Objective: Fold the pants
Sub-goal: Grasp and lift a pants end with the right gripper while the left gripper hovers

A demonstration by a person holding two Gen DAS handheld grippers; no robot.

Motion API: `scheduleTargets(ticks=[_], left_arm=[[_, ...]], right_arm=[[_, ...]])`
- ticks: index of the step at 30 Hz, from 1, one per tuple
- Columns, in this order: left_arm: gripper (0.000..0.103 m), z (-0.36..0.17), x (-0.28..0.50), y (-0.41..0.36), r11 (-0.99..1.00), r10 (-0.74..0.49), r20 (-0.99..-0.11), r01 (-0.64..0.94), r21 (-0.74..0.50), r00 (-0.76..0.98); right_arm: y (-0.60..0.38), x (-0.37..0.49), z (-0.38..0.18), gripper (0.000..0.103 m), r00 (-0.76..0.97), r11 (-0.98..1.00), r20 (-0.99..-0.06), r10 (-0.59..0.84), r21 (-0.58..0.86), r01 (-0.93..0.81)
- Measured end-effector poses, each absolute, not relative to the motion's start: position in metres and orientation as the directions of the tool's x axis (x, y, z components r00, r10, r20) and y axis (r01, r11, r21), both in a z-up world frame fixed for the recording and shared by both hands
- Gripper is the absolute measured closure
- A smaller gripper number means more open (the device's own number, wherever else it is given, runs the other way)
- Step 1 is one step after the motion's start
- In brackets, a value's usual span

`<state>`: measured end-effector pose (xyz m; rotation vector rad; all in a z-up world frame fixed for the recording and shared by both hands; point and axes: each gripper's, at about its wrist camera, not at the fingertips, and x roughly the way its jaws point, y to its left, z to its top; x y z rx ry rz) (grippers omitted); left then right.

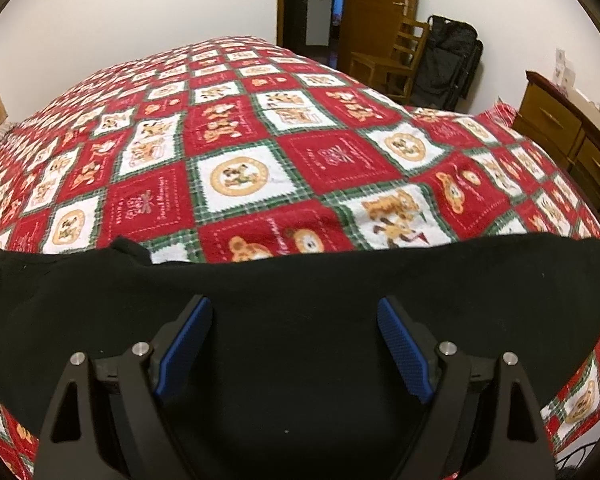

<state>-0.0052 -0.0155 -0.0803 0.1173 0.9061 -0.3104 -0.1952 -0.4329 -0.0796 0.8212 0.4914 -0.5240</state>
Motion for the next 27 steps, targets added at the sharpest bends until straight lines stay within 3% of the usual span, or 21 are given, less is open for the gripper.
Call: scheduleTargets(ticks=[4, 9, 17, 20, 27], left_arm=[[0.016, -0.079, -0.002, -0.011, 0.952, -0.210, -0.784, 0.306, -0.026, 0.584], [0.016, -0.073, 0.000, 0.001, 0.958, -0.202, -0.771, 0.286, -0.027, 0.604], [0.016, -0.070, 0.006, 0.033, 0.976, -0.148, -0.758, 0.216, -0.010, 0.635], [0.016, -0.071, 0.007, 0.048, 0.982, -0.130, -0.761, 0.188, -0.011, 0.635], [0.016, -0.077, 0.013, 0.062, 0.988, -0.113, -0.766, 0.155, -0.017, 0.633]], right_arm=[[-0.378, -0.171, -0.031, 0.096, 0.801, 0.804, -0.537, -0.265, 0.336, 0.491], [-0.276, -0.124, -0.015, 0.096, 0.852, 0.974, -0.509, -0.126, 0.099, 0.203], [-0.148, -0.064, -0.074, 0.096, 0.782, 0.982, -0.612, 0.121, -0.042, -0.185], [-0.118, -0.064, -0.101, 0.096, 0.734, 0.954, -0.664, 0.144, -0.103, -0.281], [-0.102, -0.074, -0.114, 0.096, 0.739, 0.920, -0.664, 0.113, -0.212, -0.330]])
